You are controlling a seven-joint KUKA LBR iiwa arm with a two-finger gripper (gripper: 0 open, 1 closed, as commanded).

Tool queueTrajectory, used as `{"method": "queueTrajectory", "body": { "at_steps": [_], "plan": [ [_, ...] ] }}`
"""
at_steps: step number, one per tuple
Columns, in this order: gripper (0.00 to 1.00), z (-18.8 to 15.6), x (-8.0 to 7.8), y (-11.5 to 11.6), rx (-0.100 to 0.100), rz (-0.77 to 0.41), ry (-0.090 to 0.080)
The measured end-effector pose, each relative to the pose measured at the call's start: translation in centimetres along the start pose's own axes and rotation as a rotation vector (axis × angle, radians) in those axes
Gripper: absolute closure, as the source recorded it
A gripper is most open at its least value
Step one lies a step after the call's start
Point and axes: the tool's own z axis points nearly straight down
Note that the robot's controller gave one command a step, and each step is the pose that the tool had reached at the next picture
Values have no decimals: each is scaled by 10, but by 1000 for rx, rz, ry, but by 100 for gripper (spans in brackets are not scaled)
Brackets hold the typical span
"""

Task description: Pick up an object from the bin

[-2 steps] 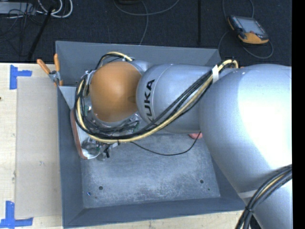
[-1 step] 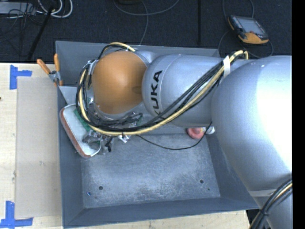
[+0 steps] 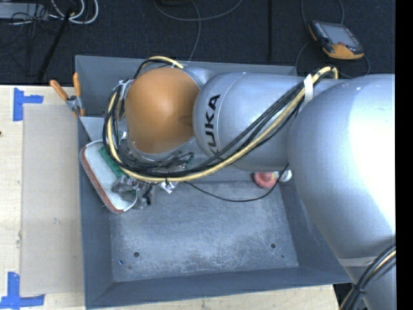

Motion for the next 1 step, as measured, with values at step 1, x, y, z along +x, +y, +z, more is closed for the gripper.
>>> {"method": "queueTrajectory", "body": {
  "at_steps": [1],
  "plan": [
    [100, -55, -1, 0, 6, 5, -3]
  ]
}}
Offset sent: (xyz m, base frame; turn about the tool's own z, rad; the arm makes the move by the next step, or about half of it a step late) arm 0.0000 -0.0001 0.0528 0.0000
